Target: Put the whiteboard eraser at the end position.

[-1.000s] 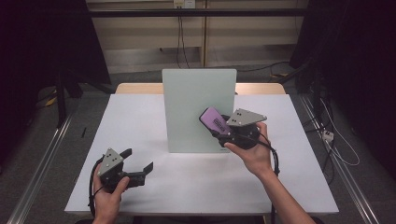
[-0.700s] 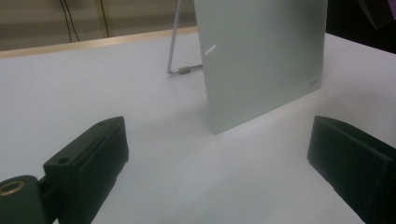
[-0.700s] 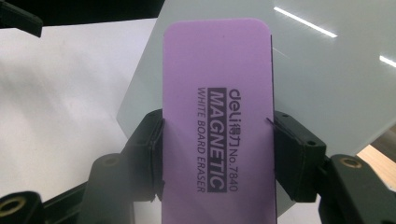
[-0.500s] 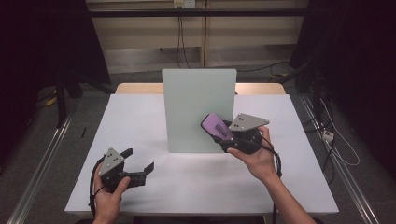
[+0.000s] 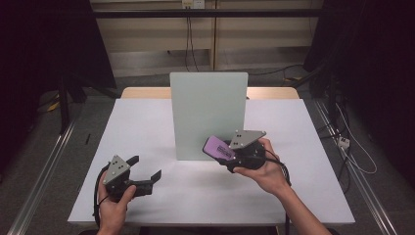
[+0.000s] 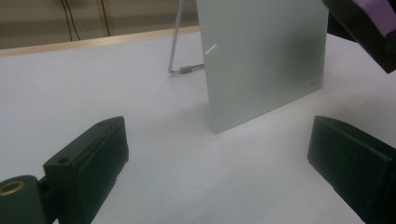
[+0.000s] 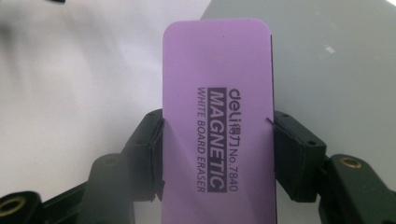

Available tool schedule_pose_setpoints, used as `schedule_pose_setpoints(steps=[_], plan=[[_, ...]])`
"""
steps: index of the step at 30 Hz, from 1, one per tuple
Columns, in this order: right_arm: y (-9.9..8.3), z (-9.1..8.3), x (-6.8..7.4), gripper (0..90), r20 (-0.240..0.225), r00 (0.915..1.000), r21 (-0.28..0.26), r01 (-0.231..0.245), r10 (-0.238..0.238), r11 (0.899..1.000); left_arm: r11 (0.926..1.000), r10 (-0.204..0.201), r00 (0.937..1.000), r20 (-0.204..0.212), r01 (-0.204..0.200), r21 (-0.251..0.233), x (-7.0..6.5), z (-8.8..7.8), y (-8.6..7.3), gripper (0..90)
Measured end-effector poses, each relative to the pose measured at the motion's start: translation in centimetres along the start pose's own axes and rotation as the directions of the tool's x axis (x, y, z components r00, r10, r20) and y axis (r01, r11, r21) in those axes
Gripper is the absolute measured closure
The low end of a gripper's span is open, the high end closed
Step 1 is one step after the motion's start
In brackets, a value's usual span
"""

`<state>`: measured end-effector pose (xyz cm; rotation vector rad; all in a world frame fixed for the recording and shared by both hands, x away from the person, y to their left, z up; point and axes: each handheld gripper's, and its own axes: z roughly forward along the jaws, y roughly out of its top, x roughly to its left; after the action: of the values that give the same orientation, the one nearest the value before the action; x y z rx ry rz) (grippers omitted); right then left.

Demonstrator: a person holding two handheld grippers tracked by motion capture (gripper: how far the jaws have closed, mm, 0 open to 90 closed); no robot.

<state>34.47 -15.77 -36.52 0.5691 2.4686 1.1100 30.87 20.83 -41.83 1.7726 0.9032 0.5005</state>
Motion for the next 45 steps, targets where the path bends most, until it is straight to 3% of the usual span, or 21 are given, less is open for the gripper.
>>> schedule_pose_setpoints(steps=[9, 22, 29, 38, 45], plan=[[-0.5, 1.7, 0.2, 41.7, -0.094, 0.9954, 0.056, 0.024, -0.018, 0.998, 1.0, -0.004, 1.0, 0.002, 0.004, 0.0, -0.1, 0.2, 0.0, 5.1], [-1.1, 3.8, 1.1, 41.7, -0.212, 0.9755, 0.154, 0.093, -0.059, 0.984, 1.0, 0.002, 1.0, 0.001, -0.002, 0.0, -0.1, 0.1, 0.0, 5.1], [-1.5, 4.9, 1.5, 41.7, -0.223, 0.9722, 0.192, 0.117, -0.073, 0.974, 1.0, -0.001, 1.0, 0.003, 0.001, 0.001, -0.1, 0.2, 0.0, 5.1], [-1.6, 6.0, 2.3, 41.6, -0.259, 0.9599, 0.236, 0.17, -0.106, 0.957, 1.0, 0.002, 1.0, 0.001, -0.002, -0.001, -0.1, 0.1, 0.0, 5.1], [-1.7, 6.2, 2.3, 41.6, -0.269, 0.9567, 0.235, 0.177, -0.111, 0.956, 1.0, 0.001, 1.0, 0.004, -0.001, 0.002, -0.1, 0.2, 0.0, 5.1]])
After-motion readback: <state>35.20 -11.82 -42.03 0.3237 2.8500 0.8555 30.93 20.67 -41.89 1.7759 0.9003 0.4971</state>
